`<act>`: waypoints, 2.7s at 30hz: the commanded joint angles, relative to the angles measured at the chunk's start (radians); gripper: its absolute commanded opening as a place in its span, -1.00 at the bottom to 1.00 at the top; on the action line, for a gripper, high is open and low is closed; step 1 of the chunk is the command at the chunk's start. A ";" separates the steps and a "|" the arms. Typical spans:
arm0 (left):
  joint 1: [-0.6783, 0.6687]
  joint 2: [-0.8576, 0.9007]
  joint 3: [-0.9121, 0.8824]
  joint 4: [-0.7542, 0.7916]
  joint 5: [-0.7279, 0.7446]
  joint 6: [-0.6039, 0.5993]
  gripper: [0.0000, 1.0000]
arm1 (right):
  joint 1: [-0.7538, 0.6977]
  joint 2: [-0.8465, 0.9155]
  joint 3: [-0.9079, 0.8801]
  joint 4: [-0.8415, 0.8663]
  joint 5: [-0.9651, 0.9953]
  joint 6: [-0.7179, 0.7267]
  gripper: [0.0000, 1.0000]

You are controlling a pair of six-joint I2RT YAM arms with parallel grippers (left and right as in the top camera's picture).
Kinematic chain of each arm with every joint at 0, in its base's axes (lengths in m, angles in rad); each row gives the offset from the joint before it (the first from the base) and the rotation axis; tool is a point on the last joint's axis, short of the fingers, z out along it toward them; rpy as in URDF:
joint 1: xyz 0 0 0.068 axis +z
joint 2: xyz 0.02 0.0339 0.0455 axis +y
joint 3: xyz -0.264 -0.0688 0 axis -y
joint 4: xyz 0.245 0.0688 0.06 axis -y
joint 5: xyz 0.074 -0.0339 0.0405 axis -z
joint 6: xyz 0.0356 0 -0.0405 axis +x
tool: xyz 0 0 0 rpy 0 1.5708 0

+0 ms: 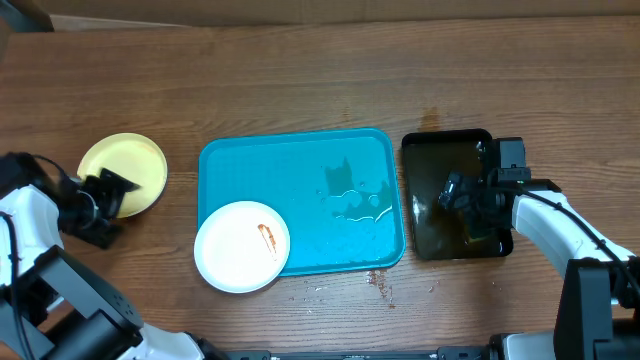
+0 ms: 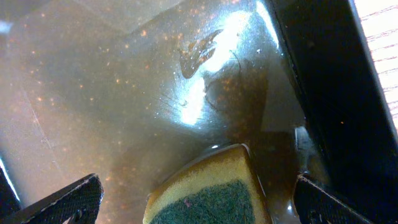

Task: Clean dirty plates on tray and stack at the side
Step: 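Move the left gripper to the sauce-stained white plate and grip its rim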

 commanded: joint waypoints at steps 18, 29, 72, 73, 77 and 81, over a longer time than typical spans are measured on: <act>-0.306 -0.282 -0.065 -0.370 -0.302 0.096 -0.06 | -0.004 0.018 -0.018 0.000 0.002 0.004 1.00; -0.325 -0.282 -0.299 -0.147 -0.258 0.065 -0.25 | -0.004 0.018 -0.018 0.000 0.002 0.005 1.00; -0.735 -0.282 -0.508 0.454 -0.216 -0.047 -0.92 | -0.004 0.018 -0.018 0.000 0.002 0.005 1.00; -0.735 -0.282 -0.508 0.456 -0.227 -0.047 -0.90 | -0.004 0.018 -0.018 0.000 0.002 0.004 1.00; -0.737 -0.282 -0.508 0.493 -0.246 -0.045 -0.65 | -0.004 0.018 -0.018 0.000 0.002 0.004 1.00; -0.737 -0.282 -0.508 0.506 -0.248 -0.014 -0.12 | -0.004 0.018 -0.018 0.000 0.002 0.005 1.00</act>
